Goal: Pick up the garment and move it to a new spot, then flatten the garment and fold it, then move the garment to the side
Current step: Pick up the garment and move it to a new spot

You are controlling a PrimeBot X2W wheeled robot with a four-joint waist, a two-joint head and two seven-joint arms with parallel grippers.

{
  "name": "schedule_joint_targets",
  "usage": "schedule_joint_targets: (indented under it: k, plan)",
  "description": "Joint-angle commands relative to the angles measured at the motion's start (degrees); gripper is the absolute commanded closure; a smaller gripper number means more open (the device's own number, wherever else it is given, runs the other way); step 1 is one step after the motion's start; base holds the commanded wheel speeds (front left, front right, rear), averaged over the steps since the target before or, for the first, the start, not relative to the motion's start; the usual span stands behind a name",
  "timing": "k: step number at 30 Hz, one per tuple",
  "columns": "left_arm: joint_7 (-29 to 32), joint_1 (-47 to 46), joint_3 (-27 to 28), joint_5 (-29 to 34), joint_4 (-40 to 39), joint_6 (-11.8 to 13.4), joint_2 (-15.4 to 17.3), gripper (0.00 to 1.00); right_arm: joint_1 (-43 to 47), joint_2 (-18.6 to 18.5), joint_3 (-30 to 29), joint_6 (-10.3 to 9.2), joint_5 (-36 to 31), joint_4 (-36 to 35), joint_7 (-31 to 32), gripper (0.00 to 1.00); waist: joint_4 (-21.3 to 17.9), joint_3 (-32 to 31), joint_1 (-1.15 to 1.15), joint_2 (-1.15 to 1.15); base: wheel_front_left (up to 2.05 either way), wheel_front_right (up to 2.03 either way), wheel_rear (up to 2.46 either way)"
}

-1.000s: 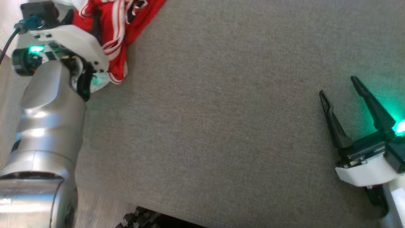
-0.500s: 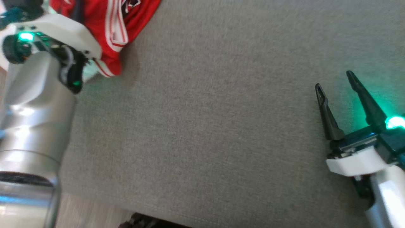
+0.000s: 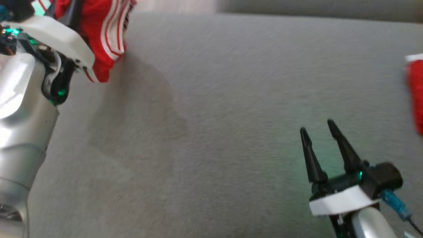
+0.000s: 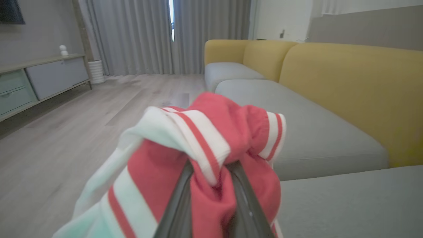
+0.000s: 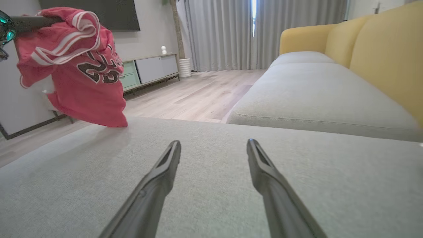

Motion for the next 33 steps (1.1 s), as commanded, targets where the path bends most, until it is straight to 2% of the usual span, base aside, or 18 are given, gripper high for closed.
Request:
schedule_joint_targets:
  k: [1,8,15,19,25,26,27,28,31,33]
  plan:
    - [0.6,-1.5,0.6,-1.1,-4.0,0.1,3.7,1.0,0.8,0.6,1.0,0.18,0.7,-2.1,-0.6,0.0,-8.6,-8.0,0.02,0.0,0.0,0.0,0.0]
    - [4.0,2.9,-1.3,-6.8,-15.0,0.1,4.4,1.0,3.4,1.7,-0.2,0.18,0.7,-4.3,-0.6,0.0,-17.4,-11.0,0.02,0.0,0.0,0.0,0.0]
    - [4.7,8.6,-2.7,-8.2,-21.5,2.7,2.2,1.0,2.8,2.9,0.0,0.18,0.8,-6.3,-0.6,0.0,-24.1,-6.6,0.02,0.0,0.0,0.0,0.0]
    - [1.5,11.4,-4.4,-6.9,-20.7,3.0,0.1,1.0,0.3,3.7,1.2,0.18,0.8,-6.8,-0.6,0.0,-26.9,-1.6,0.02,0.0,0.0,0.0,0.0]
    - [-5.2,14.1,-8.4,-2.9,-11.3,1.9,-2.9,1.0,-4.4,4.3,3.3,0.18,1.6,-6.4,-0.6,0.0,-29.2,3.8,0.02,0.0,0.0,0.0,0.0]
    - [-6.5,14.3,-9.1,-2.2,-9.3,1.7,-3.4,0.6,-4.9,4.3,3.5,0.18,2.1,-6.3,-0.6,0.0,-29.3,4.1,0.02,0.0,0.0,0.0,0.0]
    - [-7.9,14.4,-9.4,-1.8,-7.5,1.6,-3.9,0.04,-5.3,4.3,3.6,0.18,2.5,-6.1,-0.6,0.0,-29.3,4.3,0.02,0.0,0.0,0.0,0.0]
    - [-9.6,14.3,-9.8,-1.0,-5.7,1.5,-4.4,0.0,-5.6,4.3,3.6,0.18,2.9,-6.0,-0.6,0.0,-29.2,4.4,0.02,0.0,0.0,0.0,0.0]
    - [-13.5,14.1,-10.1,1.4,-2.3,1.6,-6.3,0.0,-5.5,4.3,2.9,0.18,3.2,-5.4,-0.6,0.0,-27.9,3.3,0.02,0.0,0.0,0.0,0.0]
    - [-14.6,14.6,-9.4,3.5,-1.8,2.7,-7.1,0.0,-5.0,4.3,2.7,0.18,3.3,-4.9,-0.6,0.0,-26.6,1.8,0.02,0.0,0.0,0.0,0.0]
